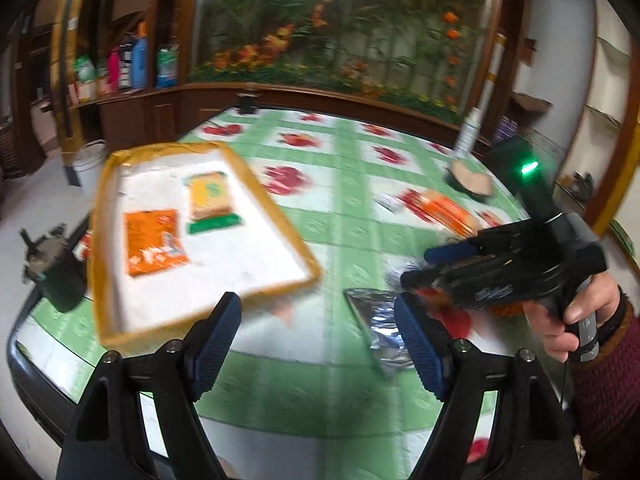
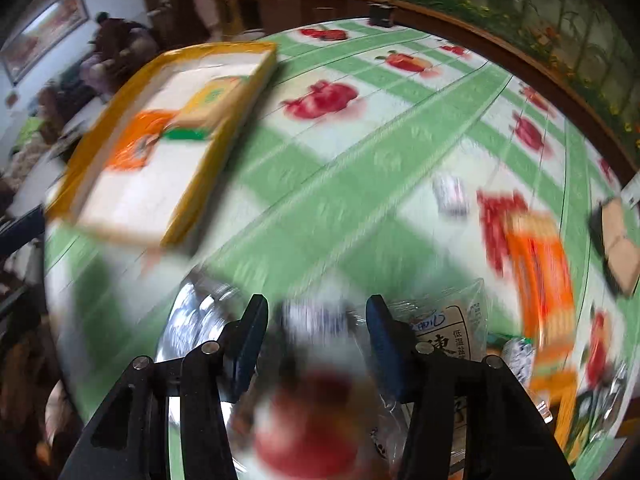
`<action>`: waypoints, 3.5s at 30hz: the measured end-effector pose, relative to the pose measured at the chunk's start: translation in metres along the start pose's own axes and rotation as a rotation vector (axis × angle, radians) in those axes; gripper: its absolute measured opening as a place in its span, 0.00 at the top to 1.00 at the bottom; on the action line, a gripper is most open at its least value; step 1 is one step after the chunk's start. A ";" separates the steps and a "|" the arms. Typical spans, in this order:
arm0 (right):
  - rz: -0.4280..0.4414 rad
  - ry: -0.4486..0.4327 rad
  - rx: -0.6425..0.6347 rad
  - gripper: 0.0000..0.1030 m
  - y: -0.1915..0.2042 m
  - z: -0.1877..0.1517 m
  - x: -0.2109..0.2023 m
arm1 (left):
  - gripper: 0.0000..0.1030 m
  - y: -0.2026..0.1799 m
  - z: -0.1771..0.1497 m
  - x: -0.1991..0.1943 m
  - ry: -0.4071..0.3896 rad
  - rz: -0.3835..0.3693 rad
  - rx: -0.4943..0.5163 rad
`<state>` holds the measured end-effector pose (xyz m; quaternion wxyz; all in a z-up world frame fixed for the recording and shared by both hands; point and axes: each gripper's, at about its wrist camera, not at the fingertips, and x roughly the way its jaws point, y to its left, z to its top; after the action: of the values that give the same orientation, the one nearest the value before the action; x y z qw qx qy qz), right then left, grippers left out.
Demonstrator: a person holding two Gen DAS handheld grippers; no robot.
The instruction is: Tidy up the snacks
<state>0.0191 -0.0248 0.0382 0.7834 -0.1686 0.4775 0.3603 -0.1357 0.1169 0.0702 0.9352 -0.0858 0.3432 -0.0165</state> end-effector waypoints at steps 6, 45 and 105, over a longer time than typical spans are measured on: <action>0.227 -0.283 0.249 0.46 -0.063 -0.040 -0.060 | 0.18 -0.026 -0.010 0.021 0.101 -0.121 -0.030; -0.183 -0.084 -0.102 0.50 -0.017 -0.067 -0.030 | 0.42 -0.047 -0.021 0.077 0.195 -0.012 0.035; 0.244 -0.258 0.187 0.50 0.037 -0.002 -0.033 | 0.42 0.053 0.024 -0.009 -0.083 0.131 -0.157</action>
<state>-0.0188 -0.0143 0.0692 0.8009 0.0113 0.4214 0.4252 -0.1288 0.1736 0.0846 0.9381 -0.1366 0.3093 0.0752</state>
